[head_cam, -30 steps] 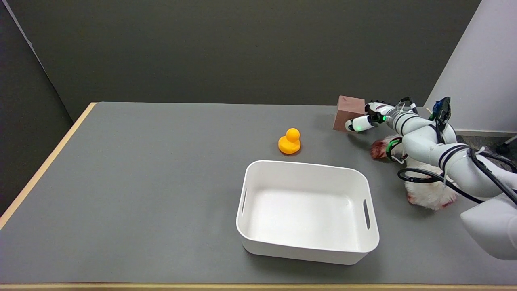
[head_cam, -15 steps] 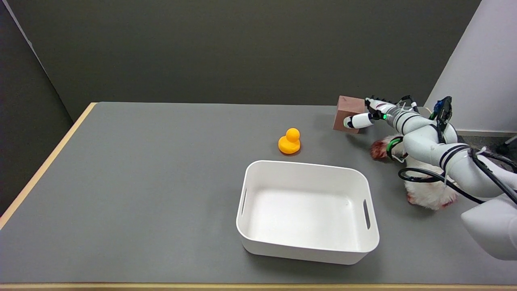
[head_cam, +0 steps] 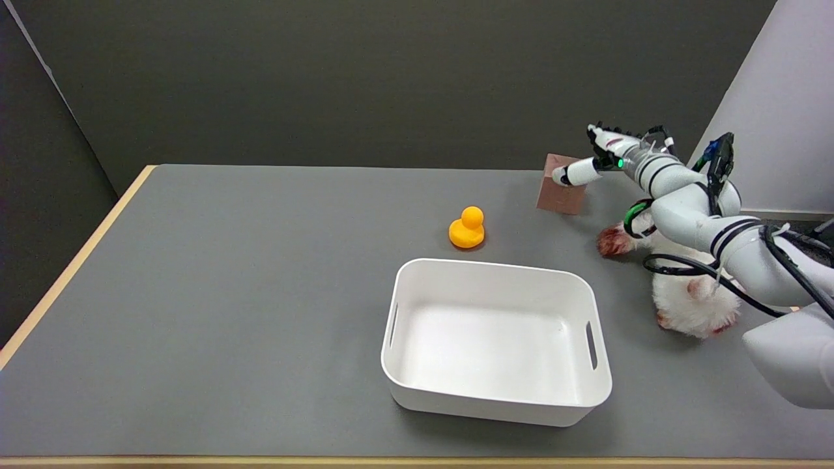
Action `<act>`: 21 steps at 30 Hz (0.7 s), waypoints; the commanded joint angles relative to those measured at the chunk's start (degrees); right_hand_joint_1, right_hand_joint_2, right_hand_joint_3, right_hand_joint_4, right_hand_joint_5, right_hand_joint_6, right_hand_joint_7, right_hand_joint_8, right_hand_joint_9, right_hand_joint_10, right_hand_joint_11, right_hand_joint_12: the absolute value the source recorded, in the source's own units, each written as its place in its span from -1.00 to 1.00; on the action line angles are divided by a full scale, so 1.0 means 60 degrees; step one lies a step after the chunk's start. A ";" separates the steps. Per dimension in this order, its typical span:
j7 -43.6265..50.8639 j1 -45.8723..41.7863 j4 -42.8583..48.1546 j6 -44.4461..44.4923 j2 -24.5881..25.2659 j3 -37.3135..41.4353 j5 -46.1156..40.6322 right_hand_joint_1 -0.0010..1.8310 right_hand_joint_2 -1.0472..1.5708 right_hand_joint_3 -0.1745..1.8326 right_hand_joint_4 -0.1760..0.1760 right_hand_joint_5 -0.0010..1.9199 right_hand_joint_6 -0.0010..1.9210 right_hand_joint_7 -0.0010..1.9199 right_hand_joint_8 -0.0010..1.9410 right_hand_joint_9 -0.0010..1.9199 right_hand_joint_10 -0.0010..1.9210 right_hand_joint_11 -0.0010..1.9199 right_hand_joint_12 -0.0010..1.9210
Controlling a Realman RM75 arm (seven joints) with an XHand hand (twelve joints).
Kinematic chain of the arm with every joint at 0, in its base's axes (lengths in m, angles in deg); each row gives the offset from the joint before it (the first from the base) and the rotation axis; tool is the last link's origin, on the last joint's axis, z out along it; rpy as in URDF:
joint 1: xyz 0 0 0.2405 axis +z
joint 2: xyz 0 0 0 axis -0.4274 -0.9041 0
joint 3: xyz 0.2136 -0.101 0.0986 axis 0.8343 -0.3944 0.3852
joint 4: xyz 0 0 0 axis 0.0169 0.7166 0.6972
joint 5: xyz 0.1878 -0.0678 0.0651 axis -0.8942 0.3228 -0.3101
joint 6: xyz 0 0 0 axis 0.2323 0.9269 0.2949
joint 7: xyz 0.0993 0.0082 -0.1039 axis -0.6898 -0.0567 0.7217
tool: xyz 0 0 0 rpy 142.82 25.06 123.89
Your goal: Pick up wooden cube.
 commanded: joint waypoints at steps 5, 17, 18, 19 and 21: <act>0.0026 0.0660 0.0211 0.0071 0.0040 -0.0865 0.0610 -0.46 0.22 0.03 -0.90 -1.00 -0.97 -1.00 -1.00 -1.00 -1.00 -1.00 -0.12; 0.0026 0.0890 -0.0971 0.0058 0.0308 -0.1542 0.0024 -0.48 0.22 0.04 -0.72 -1.00 -0.93 -1.00 -1.00 -1.00 -1.00 -1.00 -0.25; 0.0026 0.0890 -0.0971 0.0058 0.0308 -0.1572 0.0015 -0.48 0.22 0.04 -0.70 -1.00 -0.92 -1.00 -1.00 -1.00 -1.00 -1.00 -0.27; 0.0026 0.0890 -0.0971 0.0058 0.0308 -0.1616 0.0011 -0.49 0.21 0.04 -0.68 -1.00 -0.92 -1.00 -1.00 -1.00 -1.00 -1.00 -0.31; 0.0026 0.0879 -0.0924 0.0058 0.0308 -0.1636 0.0011 -0.49 0.21 0.03 -0.64 -1.00 -0.91 -1.00 -1.00 -1.00 -1.00 -1.00 -0.35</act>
